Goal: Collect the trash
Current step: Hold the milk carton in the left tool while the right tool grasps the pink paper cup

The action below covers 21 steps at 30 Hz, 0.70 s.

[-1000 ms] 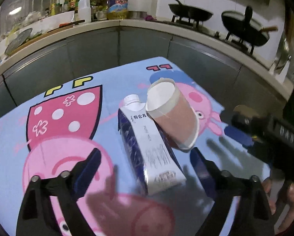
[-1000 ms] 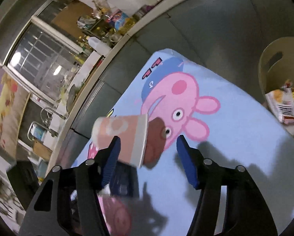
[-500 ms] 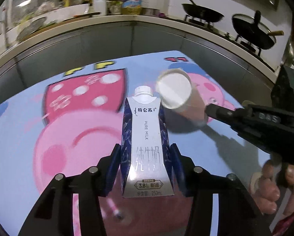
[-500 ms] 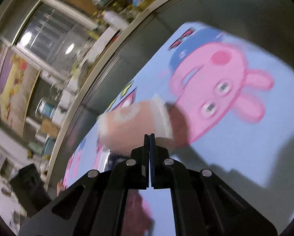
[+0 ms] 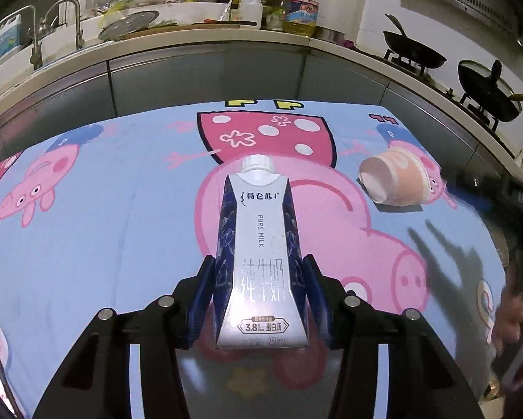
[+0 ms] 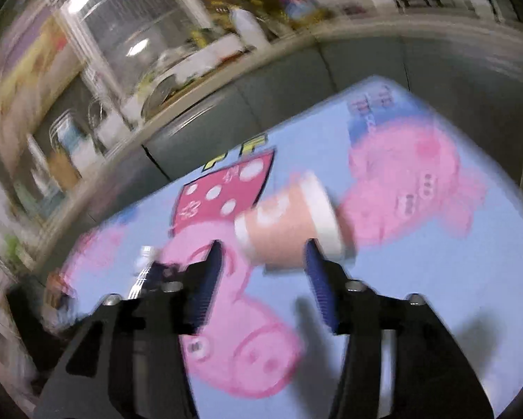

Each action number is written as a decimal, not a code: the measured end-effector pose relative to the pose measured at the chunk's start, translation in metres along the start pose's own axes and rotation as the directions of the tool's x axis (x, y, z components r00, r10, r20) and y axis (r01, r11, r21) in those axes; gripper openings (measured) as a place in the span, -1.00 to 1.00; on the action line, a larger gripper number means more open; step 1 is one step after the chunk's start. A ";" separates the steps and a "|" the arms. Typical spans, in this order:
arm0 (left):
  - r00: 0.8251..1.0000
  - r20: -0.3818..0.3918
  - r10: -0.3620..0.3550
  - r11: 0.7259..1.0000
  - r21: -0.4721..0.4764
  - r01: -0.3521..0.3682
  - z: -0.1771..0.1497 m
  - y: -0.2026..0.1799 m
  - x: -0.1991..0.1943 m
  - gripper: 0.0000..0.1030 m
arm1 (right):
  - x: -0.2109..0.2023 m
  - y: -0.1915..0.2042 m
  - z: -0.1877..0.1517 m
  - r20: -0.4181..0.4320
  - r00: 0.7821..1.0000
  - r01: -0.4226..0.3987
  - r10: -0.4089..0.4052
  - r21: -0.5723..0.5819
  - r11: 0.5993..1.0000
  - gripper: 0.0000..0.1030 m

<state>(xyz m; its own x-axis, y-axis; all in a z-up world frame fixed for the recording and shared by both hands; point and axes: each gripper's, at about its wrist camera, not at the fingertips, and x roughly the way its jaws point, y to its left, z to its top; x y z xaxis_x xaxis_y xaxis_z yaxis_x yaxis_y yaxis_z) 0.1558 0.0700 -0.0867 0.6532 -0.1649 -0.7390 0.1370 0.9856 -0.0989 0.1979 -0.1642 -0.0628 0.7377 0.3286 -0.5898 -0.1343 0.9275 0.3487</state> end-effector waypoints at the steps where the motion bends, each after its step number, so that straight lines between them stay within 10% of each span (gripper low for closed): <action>1: 1.000 0.003 0.003 1.000 0.008 -0.003 0.000 -0.002 0.001 -0.01 | 0.005 0.014 0.008 0.009 0.998 0.060 -0.059 -0.118 0.991 0.35; 12: 1.000 0.013 -0.005 1.000 -0.003 0.005 -0.004 0.001 0.000 -0.01 | 0.062 0.082 -0.001 -0.054 0.953 0.198 -0.299 -0.636 0.746 0.00; 21: 1.000 0.003 -0.018 1.000 -0.005 0.018 -0.006 0.002 -0.001 -0.01 | 0.039 0.057 -0.018 -0.057 0.944 0.219 -0.326 -0.630 0.745 -0.73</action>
<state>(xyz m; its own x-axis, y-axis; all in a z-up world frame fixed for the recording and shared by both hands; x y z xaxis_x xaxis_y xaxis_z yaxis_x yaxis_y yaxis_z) 0.1511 0.0721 -0.0901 0.6530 -0.1826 -0.7350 0.1446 0.9827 -0.1156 0.2068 -0.0955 -0.0793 0.7022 0.0179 -0.7118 -0.3554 0.8751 -0.3286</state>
